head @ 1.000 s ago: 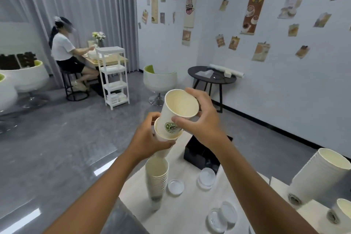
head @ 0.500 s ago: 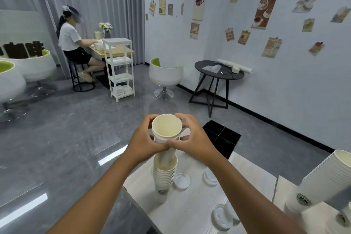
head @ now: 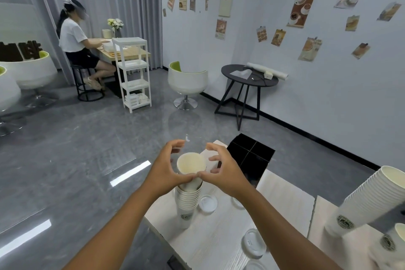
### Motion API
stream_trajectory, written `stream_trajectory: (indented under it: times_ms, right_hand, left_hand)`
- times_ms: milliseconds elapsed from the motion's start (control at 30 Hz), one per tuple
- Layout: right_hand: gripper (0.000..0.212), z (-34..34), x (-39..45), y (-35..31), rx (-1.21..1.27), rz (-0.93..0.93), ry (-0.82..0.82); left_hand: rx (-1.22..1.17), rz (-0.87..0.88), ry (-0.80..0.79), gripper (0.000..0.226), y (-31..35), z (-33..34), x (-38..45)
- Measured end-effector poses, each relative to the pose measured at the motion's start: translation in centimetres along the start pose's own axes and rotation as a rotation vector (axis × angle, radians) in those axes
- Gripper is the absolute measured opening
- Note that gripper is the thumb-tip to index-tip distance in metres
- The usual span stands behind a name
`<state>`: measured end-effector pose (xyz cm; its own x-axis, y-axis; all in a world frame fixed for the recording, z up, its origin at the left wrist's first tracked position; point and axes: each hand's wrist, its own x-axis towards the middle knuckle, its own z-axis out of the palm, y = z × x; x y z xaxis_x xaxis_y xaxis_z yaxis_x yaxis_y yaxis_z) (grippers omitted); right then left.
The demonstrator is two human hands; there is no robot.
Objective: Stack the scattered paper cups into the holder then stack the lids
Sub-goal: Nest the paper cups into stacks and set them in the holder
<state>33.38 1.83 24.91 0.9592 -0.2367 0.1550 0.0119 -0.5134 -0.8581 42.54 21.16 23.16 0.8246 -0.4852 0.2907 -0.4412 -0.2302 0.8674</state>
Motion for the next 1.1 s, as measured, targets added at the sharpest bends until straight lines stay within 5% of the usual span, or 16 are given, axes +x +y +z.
stream_trajectory:
  times_ms: [467,1100]
  right_hand:
    - [0.076,-4.9,-7.5,5.7,-0.023,0.073,0.191]
    - [0.077,-18.1,-41.3,17.5,-0.081,0.595,0.884]
  left_hand:
    - [-0.006,0.160,-0.156,0.069,3.9,7.9,-0.3]
    - [-0.203,0.321,-0.910,0.069,13.5,40.1,-13.0]
